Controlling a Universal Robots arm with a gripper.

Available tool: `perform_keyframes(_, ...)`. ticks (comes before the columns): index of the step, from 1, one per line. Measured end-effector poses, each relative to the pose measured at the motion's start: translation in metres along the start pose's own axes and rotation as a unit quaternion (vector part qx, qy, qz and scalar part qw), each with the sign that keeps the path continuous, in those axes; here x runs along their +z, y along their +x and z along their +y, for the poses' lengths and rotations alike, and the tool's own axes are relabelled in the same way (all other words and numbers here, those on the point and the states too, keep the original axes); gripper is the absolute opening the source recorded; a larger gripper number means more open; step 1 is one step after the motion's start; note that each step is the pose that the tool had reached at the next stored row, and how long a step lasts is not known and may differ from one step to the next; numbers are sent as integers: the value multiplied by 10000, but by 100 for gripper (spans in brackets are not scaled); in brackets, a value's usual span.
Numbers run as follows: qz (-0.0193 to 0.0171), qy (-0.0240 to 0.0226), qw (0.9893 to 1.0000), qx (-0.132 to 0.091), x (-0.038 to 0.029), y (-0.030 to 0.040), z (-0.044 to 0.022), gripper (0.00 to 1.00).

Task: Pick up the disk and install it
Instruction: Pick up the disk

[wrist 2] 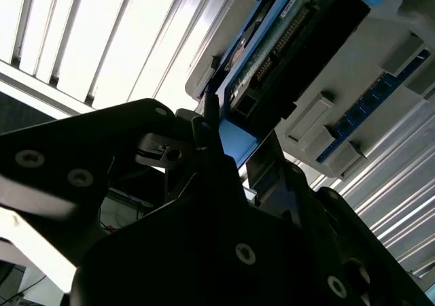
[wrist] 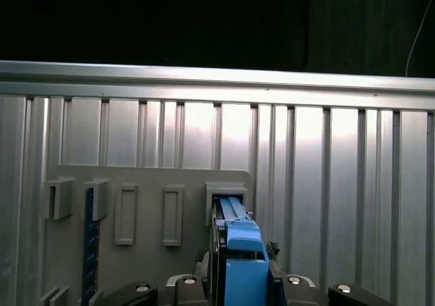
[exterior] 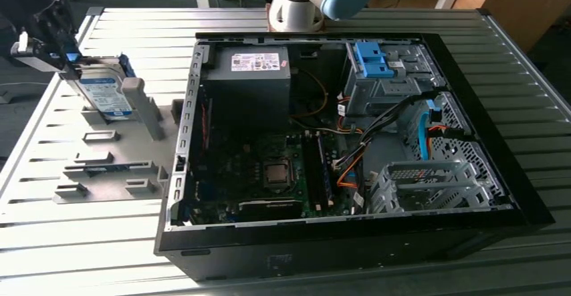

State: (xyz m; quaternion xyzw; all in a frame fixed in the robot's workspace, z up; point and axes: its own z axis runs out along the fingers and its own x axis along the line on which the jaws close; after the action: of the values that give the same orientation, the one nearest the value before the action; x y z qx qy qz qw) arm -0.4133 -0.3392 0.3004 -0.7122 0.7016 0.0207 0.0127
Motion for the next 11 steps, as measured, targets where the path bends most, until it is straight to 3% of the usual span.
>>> perform_keyframes(5,0,-3,10000,0,3,0,-2,43)
perform_keyframes(6,-1,-4,10000,0,8,0,-3,49)
perform_keyframes(11,1,-44,10000,2,63,3,0,49)
